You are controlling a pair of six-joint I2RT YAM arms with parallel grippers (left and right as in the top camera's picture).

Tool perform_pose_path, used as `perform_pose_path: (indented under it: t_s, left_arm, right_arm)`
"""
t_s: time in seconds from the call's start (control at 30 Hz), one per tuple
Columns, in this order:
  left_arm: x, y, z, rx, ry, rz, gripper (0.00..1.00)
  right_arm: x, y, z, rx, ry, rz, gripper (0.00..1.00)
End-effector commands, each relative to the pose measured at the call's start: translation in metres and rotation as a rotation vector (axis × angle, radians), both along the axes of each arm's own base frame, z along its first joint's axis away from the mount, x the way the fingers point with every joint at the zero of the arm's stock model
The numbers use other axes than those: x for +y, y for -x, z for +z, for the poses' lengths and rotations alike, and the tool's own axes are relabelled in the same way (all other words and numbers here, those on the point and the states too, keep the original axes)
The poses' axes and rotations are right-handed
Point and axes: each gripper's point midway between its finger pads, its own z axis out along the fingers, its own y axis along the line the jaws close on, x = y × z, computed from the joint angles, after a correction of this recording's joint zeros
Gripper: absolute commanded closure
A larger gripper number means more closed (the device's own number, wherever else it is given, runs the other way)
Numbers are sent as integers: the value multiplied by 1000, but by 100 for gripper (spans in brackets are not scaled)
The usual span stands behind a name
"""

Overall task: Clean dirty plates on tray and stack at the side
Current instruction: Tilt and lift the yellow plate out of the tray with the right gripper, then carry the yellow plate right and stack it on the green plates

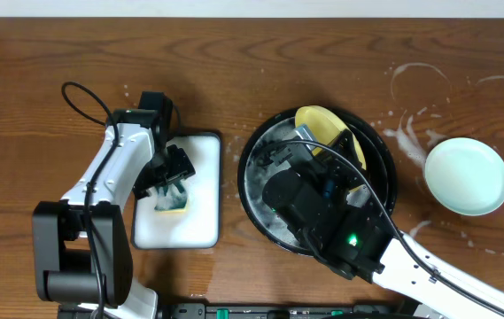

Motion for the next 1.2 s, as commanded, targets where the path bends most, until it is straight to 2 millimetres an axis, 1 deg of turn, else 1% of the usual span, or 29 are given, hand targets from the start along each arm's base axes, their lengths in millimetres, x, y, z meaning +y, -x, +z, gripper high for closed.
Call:
perform_pose_path:
  t_s: [0.0, 0.3, 0.4, 0.5, 0.63, 0.73, 0.83, 0.93, 1.0, 1.03, 1.07, 1.17]
  left_arm:
    - [2, 0, 3, -5, -4, -3, 16]
    - [2, 0, 3, -5, -4, -3, 16]
    - [2, 0, 3, -5, -4, -3, 16]
    - [2, 0, 3, -5, -4, -3, 16]
    - [2, 0, 3, -5, -4, -3, 16]
    - [2, 0, 3, -5, -4, -3, 16]
    - [2, 0, 3, -4, -4, -3, 16]
    - [2, 0, 3, -5, -4, -3, 16]
    - [2, 0, 3, -4, -4, -3, 16]
    - [2, 0, 3, -5, -4, -3, 16]
    - [2, 0, 3, -5, -4, -3, 16]
    - [2, 0, 3, -5, -4, -3, 16]
  right_arm:
    - [-6, 0, 15, -50, -67, -35, 99]
    - [-8, 0, 17, -59, -63, -45, 99]
    - [-12, 0, 16, -90, -138, -77, 99]
    - [-25, -6, 2, -77, -273, -131, 99]
    - [-54, -22, -32, 27, -482, -234, 99]
    - [-70, -35, -57, 157, -614, -259, 99]
    - [-91, -32, -62, 189, -726, -331, 99]
    - [-109, -32, -61, 182, -845, -385, 99]
    - [-125, -34, -60, 181, -914, -413, 99]
    - [-135, -34, -61, 179, -954, -437, 99]
    - [-155, -34, -64, 168, -1028, -503, 99]
    - [-193, -30, -75, 162, -1173, -623, 99]
